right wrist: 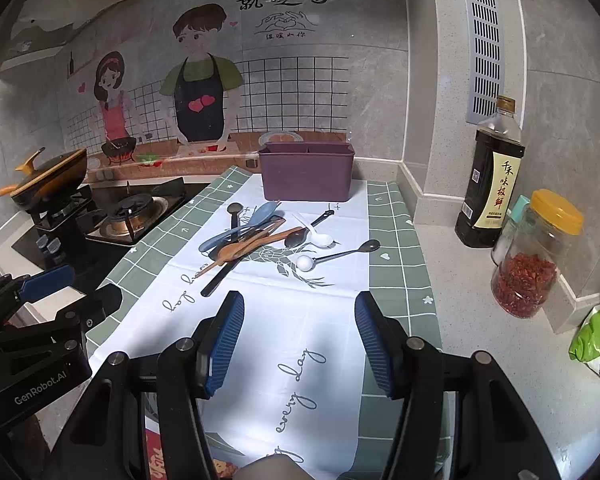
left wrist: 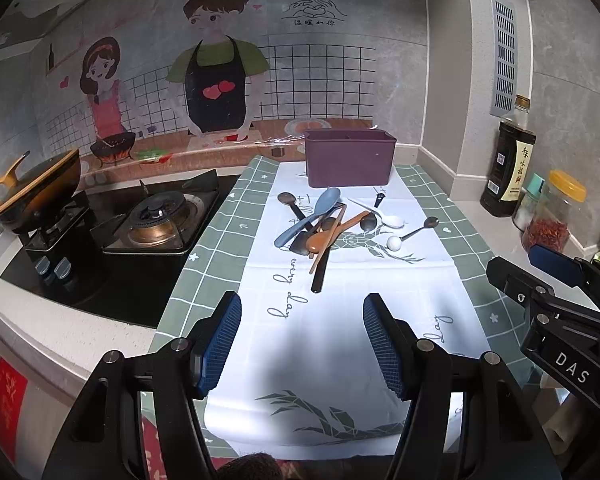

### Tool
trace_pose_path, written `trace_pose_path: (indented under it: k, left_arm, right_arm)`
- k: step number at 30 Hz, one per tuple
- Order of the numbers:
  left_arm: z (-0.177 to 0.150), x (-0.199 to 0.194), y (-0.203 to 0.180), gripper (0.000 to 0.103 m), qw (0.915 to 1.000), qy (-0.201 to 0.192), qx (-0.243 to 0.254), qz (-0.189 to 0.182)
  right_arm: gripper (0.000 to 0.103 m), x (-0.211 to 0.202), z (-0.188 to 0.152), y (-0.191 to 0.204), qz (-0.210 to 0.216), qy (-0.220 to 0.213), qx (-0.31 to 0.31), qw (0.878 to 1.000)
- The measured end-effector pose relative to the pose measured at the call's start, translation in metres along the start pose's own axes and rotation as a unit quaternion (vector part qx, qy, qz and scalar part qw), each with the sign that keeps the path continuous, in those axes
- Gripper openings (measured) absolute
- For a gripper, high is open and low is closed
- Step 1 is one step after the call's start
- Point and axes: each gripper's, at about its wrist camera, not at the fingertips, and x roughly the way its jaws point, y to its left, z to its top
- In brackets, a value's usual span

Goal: Organize utensils

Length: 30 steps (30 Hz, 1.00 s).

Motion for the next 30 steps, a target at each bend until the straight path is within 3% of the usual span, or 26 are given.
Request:
trace_pose_path:
  k: [30]
  left_arm:
    - [-0.009, -0.003, 0.000, 0.064, 1.0000, 0.004, -0.005, -0.004]
  right_arm:
    - [0.056, 0.000, -0.003, 0.003, 0.001, 0.004, 0.002, 1.000]
